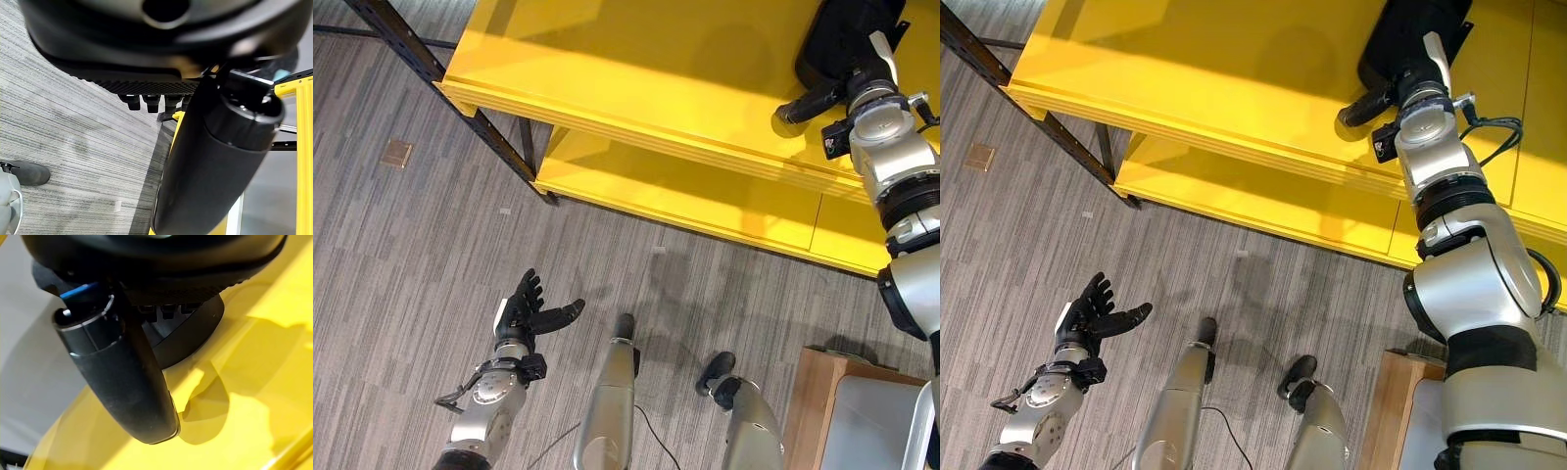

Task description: Move parts from the plastic box to the shelf.

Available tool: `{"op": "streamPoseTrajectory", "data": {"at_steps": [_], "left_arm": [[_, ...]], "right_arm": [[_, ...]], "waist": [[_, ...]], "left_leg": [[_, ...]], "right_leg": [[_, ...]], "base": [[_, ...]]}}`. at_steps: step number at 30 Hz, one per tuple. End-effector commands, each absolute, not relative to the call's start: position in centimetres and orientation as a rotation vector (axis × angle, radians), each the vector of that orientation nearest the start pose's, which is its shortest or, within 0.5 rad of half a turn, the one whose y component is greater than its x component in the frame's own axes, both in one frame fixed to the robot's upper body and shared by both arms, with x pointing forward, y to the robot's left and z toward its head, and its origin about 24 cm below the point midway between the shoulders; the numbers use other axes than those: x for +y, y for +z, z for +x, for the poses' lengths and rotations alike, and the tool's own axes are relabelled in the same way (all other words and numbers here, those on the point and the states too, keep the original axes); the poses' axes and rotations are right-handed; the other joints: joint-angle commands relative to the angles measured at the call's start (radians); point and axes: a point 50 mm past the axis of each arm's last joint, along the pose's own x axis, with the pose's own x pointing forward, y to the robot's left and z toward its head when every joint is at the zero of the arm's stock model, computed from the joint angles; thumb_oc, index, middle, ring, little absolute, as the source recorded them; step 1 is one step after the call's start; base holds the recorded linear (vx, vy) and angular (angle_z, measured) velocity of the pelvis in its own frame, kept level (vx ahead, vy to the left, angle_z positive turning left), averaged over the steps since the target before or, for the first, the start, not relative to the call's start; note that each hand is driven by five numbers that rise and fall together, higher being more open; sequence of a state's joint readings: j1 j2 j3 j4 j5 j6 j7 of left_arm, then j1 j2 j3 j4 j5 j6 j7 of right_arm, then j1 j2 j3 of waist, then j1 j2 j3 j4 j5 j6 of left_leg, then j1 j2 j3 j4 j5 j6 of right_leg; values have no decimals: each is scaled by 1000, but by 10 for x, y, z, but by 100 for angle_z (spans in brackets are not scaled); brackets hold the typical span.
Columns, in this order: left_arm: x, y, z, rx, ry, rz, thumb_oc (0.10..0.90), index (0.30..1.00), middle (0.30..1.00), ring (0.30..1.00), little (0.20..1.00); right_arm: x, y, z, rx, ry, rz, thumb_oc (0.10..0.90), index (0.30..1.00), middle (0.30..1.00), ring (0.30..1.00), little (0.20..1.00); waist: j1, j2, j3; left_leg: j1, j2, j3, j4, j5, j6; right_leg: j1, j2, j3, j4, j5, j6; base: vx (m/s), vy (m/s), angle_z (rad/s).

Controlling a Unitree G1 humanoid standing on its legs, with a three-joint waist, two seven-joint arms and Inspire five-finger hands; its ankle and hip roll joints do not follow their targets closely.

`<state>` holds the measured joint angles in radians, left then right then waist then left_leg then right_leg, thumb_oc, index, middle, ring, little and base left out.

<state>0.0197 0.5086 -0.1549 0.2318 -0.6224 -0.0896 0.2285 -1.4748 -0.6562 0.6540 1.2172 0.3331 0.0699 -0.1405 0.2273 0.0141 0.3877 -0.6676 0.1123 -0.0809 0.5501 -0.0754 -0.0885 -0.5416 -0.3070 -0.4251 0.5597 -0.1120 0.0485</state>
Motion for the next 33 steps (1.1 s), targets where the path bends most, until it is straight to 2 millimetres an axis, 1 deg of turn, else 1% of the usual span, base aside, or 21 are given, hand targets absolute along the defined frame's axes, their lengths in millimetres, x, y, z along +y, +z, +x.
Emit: {"op": "streamPoseTrajectory", "data": {"at_steps": [1, 8, 21, 33], "left_arm": [[263, 39, 244, 49, 237, -38, 900, 1000, 1000, 1000, 1000], [263, 40, 244, 44, 236, -43, 900, 1000, 1000, 1000, 1000], [266, 39, 243, 50, 242, -36, 900, 1000, 1000, 1000, 1000], [268, 38, 241, 53, 255, -38, 900, 1000, 1000, 1000, 1000]], "right_arm": [[-235, 374, 400, -390, -357, -695, 900, 1000, 1000, 1000, 1000], [-242, 372, 399, -373, -369, -690, 900, 1000, 1000, 1000, 1000], [-264, 366, 395, -317, -413, -715, 900, 1000, 1000, 1000, 1000], [-271, 363, 393, -296, -415, -761, 900, 1000, 1000, 1000, 1000]], "waist": [[6, -42, 2], [-8, -54, -2], [-25, -57, 3], [-35, -62, 3]], "left_leg": [[-40, -10, -7, 81, -90, 15], [-36, -6, -5, 81, -94, 14], [-28, 2, 2, 72, -89, 12], [-26, 5, 8, 68, -89, 11]], "right_leg": [[157, 35, 43, 1, -122, 84], [155, 39, 49, 3, -123, 83], [150, 44, 57, 4, -120, 82], [148, 46, 60, 1, -116, 83]], "base": [[0, 0, 0], [0, 0, 0], [0, 0, 0], [-1, -1, -1]]}}
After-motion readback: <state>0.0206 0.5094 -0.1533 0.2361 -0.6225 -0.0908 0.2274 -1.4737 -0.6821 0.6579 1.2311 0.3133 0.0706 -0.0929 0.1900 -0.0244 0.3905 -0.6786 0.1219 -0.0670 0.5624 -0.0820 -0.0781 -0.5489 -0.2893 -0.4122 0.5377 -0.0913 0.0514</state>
